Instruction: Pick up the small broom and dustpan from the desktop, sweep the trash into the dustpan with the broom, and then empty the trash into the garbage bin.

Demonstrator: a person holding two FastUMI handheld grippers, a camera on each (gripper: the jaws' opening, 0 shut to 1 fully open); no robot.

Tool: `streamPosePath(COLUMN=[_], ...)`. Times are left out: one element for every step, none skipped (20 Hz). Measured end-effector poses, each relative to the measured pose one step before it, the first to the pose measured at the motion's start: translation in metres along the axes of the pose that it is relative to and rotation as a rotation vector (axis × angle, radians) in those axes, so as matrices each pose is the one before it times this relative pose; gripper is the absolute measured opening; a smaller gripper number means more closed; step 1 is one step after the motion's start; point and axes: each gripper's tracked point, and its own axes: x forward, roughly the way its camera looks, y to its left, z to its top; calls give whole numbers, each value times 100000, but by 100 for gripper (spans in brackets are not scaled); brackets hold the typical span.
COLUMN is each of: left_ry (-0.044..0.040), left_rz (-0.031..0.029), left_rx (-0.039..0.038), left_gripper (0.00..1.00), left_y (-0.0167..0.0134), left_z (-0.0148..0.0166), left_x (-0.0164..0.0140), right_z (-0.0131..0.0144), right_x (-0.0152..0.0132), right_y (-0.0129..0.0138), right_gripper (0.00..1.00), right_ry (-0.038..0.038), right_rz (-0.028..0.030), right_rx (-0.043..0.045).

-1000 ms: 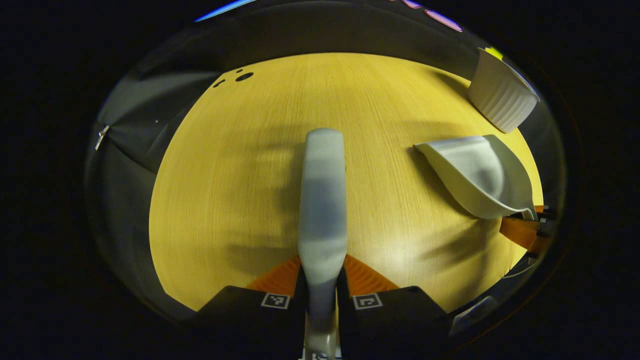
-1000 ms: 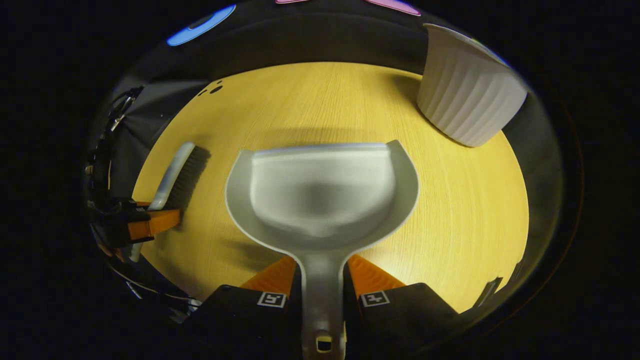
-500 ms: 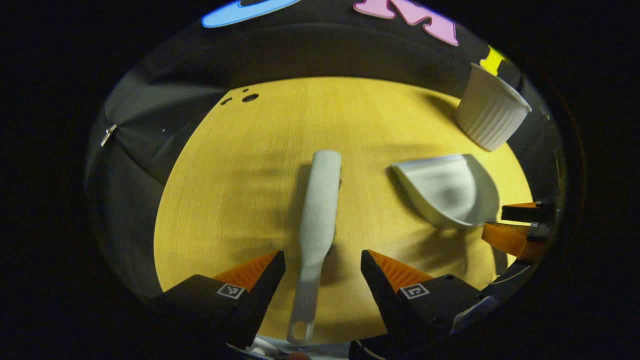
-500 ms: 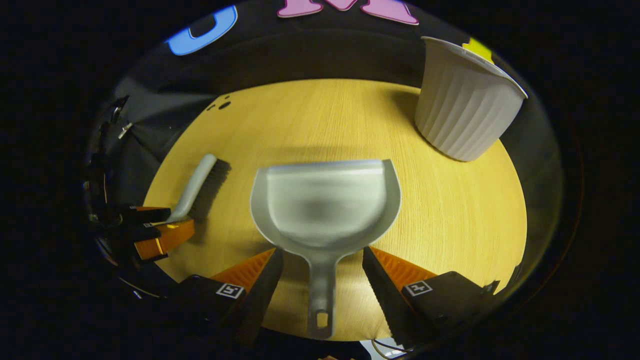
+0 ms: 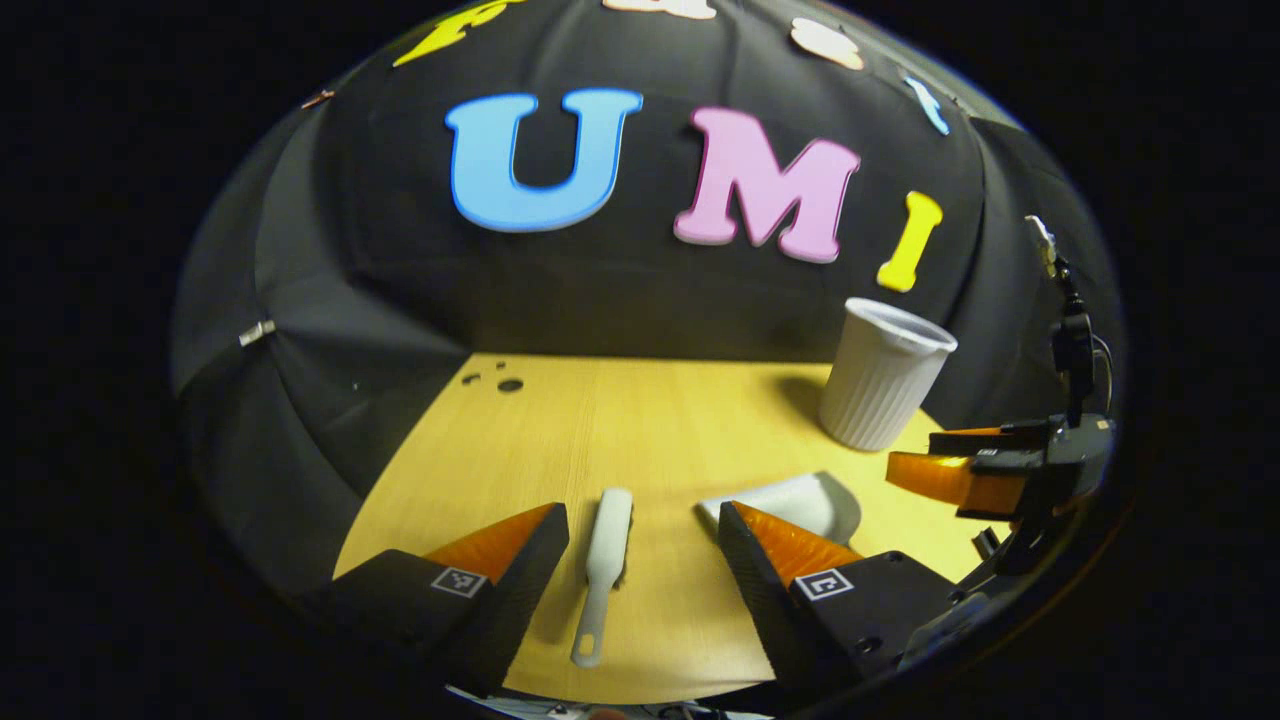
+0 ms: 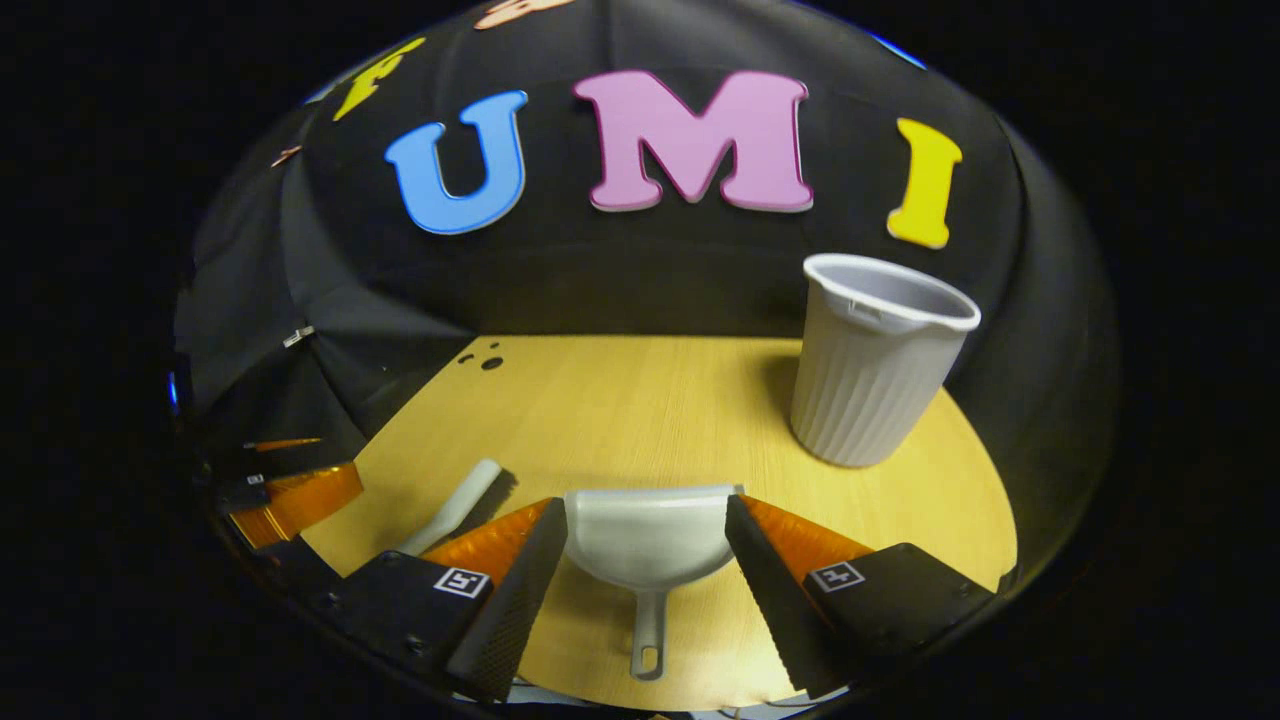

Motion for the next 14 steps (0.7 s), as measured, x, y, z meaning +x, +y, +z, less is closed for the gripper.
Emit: streamPosePath(left_ry=[-5193, -4361, -3209, -2819, -2452, -1864, -1385, -1079, -1122, -616, -111, 295, 107, 365], left_rz=[871, 823, 1577, 1734, 727, -20, -36, -136, -292, -44, 148, 496, 603, -138], left_rx=[275, 623, 1343, 1418, 1176, 292, -671, -1332, -1282, -421, 551, 931, 339, -843], left_gripper=[95, 95, 95, 95, 96, 95, 96, 95, 95, 96, 95, 95, 95, 95], left_y=[-214, -248, -138, 105, -71, -347, -117, 5, 53, 126, 417, 280, 276, 44], left_z=[1365, 1176, 876, 486, 490, 344, 283, -139, -63, -102, -129, -254, -76, -136], left_x=[-1202, -1184, -1165, -1219, -914, -878, -793, -698, -754, -764, -691, -744, -560, -376], right_z=[1201, 968, 977, 789, 554, 530, 498, 314, 255, 332, 173, 223, 174, 155], right_x=[-948, -875, -933, -886, -811, -978, -884, -1334, -919, -514, -565, -502, -441, -389], right_y=[474, 744, 495, 298, 367, 695, 476, 730, 170, 221, 157, -56, -254, -268], right_gripper=[100, 99, 99, 99, 99, 99, 99, 99, 100, 100, 100, 100, 98, 98], right_ry=[-4232, -3526, -3049, -2308, -1801, -1779, -1847, -1681, -1057, -429, -295, -436, -420, -211], right_rz=[954, 1731, 1093, 365, 738, 1390, 588, -7, -296, 137, 403, -77, -652, -1207], right_rx=[-515, 463, 143, -427, -1160, -2124, -2414, -2700, -1954, -1365, -141, 594, 674, 350])
